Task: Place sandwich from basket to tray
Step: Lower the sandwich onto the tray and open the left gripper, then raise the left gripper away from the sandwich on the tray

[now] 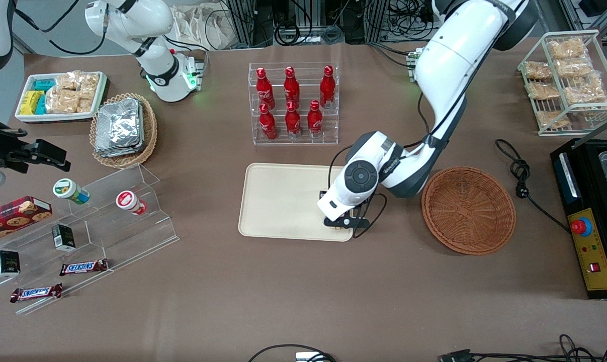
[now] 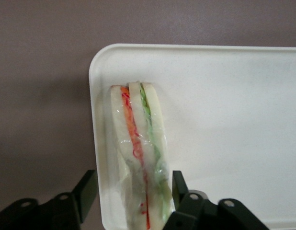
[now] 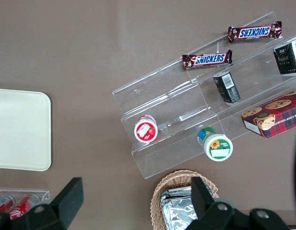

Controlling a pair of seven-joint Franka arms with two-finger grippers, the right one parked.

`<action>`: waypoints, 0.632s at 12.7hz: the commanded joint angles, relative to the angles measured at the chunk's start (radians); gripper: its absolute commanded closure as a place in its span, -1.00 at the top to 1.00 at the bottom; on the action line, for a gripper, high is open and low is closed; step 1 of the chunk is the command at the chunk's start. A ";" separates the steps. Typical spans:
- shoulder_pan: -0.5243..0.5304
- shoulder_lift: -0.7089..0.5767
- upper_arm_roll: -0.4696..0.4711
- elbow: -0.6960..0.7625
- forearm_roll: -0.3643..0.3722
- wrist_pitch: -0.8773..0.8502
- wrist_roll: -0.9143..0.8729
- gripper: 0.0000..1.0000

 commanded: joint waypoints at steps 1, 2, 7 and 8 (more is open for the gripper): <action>0.024 -0.091 0.002 -0.020 -0.027 -0.121 -0.008 1.00; 0.049 -0.139 0.002 -0.050 -0.030 -0.159 -0.006 1.00; 0.147 -0.550 0.007 -0.434 -0.029 -0.187 0.061 1.00; 0.219 -0.579 0.008 -0.427 -0.030 -0.225 0.174 1.00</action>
